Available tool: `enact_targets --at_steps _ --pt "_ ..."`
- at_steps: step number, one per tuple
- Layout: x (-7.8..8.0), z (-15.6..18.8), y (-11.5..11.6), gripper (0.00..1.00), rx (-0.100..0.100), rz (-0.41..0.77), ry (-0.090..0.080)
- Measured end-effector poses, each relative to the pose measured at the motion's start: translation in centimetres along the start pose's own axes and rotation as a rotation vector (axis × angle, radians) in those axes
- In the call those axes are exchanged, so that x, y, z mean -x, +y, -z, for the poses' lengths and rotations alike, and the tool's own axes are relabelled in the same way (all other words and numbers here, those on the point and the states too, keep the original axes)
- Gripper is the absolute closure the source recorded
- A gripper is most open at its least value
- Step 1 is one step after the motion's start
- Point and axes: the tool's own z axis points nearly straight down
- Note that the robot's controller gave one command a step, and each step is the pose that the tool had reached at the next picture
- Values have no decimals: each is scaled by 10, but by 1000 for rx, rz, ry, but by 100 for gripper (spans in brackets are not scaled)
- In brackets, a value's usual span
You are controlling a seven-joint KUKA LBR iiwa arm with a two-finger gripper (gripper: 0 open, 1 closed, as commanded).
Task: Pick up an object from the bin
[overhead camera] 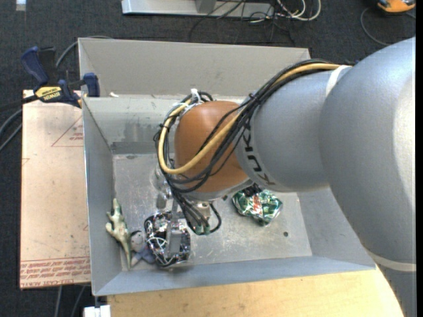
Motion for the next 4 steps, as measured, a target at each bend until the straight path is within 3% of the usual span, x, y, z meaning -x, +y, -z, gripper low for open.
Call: enact_targets --at_steps 1,2,3,4 --pt "2 4 -1 0 1 -4 -7" --pt "15 -61 -49 0 -2 39 -1" --pt "29 -49 -31 0 2 229 -9" --pt "-10 63 -36 0 -2 273 2"
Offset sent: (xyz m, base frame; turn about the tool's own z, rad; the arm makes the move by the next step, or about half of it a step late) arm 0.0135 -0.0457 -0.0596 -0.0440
